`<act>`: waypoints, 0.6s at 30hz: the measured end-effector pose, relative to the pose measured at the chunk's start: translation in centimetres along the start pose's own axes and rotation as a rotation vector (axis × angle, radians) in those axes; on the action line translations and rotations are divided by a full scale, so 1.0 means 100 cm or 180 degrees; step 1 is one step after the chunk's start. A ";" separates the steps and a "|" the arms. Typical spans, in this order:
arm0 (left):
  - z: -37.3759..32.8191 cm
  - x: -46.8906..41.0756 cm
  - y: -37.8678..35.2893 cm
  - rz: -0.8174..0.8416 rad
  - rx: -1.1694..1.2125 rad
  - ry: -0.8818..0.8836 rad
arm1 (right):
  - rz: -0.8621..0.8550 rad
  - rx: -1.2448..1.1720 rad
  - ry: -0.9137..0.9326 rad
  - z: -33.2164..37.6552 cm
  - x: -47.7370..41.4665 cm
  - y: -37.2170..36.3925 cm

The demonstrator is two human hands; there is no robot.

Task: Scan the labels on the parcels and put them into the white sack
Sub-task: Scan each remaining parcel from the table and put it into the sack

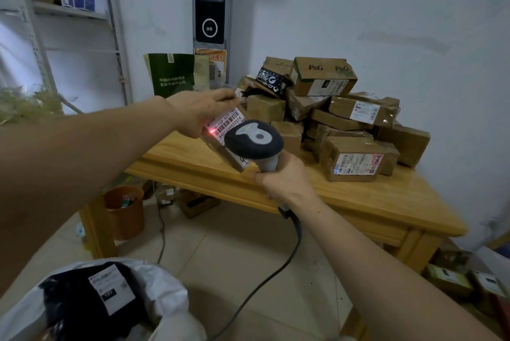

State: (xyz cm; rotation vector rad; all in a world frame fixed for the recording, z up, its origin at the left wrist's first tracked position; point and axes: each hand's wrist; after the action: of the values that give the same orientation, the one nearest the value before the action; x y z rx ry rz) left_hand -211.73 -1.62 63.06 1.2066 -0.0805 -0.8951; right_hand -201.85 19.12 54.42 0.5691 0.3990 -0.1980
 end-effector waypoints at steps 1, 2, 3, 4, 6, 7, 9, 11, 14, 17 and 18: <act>0.001 0.004 -0.003 0.0050 0.0000 0.0057 | 0.0056 -0.0116 -0.0111 0.001 0.000 -0.004; 0.003 0.009 -0.006 0.0114 0.0010 0.0110 | 0.0120 -0.0269 -0.0263 0.002 0.000 -0.007; 0.004 0.016 -0.010 0.0180 0.0040 0.0159 | 0.0202 -0.0433 -0.0439 0.002 0.000 -0.012; 0.006 0.023 -0.015 0.0232 0.0083 0.0214 | 0.0292 -0.0608 -0.0612 0.002 0.000 -0.016; 0.008 0.041 -0.027 0.0280 0.0173 0.0377 | 0.0456 -0.1014 -0.0949 0.002 0.002 -0.025; 0.009 0.052 -0.033 0.0310 0.0229 0.0485 | 0.0536 -0.1213 -0.1120 0.001 0.003 -0.031; 0.012 0.078 -0.046 0.0443 0.0382 0.0780 | 0.0651 -0.1491 -0.1452 -0.001 0.007 -0.046; 0.018 0.108 -0.060 0.0649 0.0575 0.1149 | 0.0685 -0.1603 -0.1728 -0.003 0.009 -0.065; 0.025 0.158 -0.085 0.0855 0.0835 0.1709 | 0.0839 -0.1717 -0.2013 -0.008 0.016 -0.095; 0.028 0.208 -0.110 0.0968 0.0827 0.2245 | 0.0982 -0.1908 -0.2286 -0.012 0.019 -0.124; 0.030 0.222 -0.117 0.0986 0.0823 0.2396 | 0.1011 -0.1942 -0.2358 -0.013 0.019 -0.134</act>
State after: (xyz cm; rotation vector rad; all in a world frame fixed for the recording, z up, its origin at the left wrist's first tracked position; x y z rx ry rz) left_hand -204.84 -18.81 45.84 1.6523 0.2252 -0.1255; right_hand -204.42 8.65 46.21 -0.0692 -0.3521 0.0318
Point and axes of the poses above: each hand's wrist, its own x-axis away from the middle knuckle, its own y-axis out of the back of the hand, z = x × y, and after that the axes turned 7 degrees about -z, right-handed
